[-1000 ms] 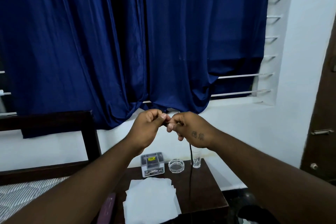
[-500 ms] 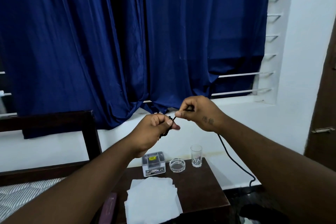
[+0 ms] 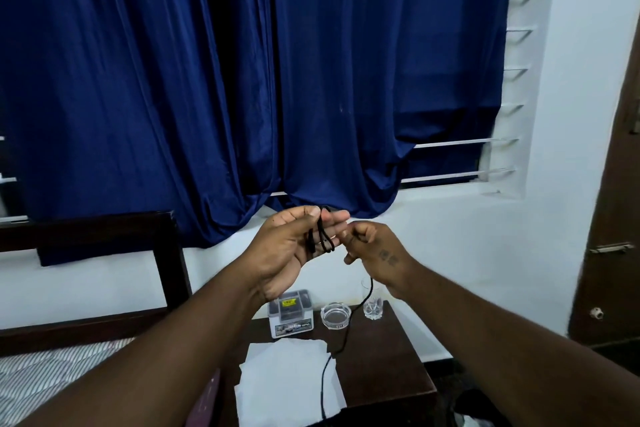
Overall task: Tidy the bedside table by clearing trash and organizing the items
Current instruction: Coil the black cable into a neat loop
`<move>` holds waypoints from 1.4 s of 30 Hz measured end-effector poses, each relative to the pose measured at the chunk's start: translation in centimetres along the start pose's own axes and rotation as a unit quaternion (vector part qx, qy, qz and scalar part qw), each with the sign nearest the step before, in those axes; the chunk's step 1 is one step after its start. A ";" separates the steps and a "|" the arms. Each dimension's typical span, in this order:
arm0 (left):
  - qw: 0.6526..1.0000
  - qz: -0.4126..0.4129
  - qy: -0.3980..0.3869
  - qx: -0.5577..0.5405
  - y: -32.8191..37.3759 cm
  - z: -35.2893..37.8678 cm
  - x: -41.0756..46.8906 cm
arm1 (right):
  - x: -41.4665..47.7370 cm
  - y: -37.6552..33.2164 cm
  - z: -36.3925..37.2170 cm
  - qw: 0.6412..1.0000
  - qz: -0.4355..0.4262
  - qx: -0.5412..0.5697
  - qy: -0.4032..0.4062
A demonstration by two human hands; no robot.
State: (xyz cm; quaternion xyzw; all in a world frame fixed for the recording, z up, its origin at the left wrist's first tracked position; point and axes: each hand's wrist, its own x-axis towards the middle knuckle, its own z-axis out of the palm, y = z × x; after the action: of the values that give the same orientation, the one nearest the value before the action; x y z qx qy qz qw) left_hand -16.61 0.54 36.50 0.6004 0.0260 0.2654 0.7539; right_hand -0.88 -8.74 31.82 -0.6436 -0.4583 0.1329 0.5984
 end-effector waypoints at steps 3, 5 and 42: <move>0.999 0.009 0.041 -0.014 -0.1 -0.5 0.4 | -0.4 0.3 1.4 1.000 -0.003 -0.016 -0.017; 0.997 0.017 0.080 -0.015 -0.4 -0.8 0.8 | -0.8 0.3 2.1 0.998 -0.001 -0.050 -0.041; 0.975 -0.029 0.008 0.220 -1.6 -3.2 -0.4 | 2.5 -3.3 -1.0 0.968 -0.122 -0.216 -0.028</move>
State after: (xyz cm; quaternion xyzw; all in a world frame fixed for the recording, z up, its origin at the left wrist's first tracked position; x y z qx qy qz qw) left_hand -17.47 3.01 34.03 0.7483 0.1068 0.2361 0.6107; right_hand -0.29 -7.98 35.96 -0.6932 -0.5675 -0.0252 0.4435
